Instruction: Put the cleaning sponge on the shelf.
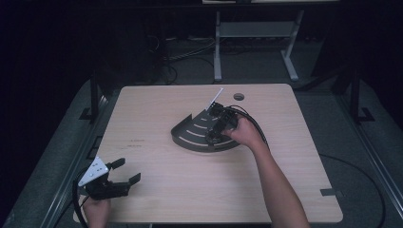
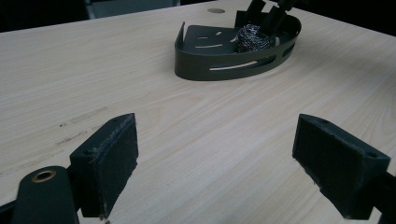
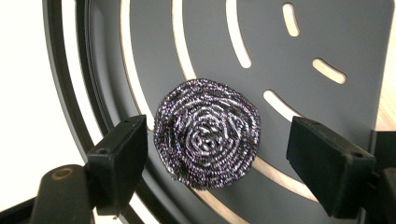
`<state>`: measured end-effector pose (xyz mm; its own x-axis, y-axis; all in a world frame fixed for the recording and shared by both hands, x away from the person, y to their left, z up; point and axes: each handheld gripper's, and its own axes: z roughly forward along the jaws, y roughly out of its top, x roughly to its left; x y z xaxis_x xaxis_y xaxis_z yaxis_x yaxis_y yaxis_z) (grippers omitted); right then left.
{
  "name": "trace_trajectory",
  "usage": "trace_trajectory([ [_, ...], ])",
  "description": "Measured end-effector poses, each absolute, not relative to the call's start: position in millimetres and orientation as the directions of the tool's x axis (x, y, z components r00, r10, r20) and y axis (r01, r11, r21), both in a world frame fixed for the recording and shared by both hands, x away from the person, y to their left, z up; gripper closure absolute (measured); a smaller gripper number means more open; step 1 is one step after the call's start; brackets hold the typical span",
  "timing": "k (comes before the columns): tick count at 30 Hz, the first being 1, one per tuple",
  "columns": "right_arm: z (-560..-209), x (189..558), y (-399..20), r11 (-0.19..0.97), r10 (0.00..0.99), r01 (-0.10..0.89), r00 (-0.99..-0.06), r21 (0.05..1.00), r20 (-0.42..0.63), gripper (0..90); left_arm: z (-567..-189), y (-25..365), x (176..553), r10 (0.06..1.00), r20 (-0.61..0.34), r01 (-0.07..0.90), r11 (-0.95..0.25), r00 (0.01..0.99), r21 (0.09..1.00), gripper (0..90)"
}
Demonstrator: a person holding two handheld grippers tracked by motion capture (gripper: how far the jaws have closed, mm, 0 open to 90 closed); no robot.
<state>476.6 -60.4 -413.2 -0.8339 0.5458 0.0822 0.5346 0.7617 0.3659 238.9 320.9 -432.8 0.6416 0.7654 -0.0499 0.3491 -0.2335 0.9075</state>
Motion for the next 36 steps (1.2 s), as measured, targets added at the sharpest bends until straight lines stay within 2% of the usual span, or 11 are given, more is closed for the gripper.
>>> trace_trajectory([
  [36, -383.7, 444.0, -90.7, 0.744, 0.547, 0.521, -0.835, 0.418, 0.068, 19.4, -432.2, 318.1, 238.1, 0.757, -0.045, 0.344, -0.243, 0.652, 0.907, 13.7],
])
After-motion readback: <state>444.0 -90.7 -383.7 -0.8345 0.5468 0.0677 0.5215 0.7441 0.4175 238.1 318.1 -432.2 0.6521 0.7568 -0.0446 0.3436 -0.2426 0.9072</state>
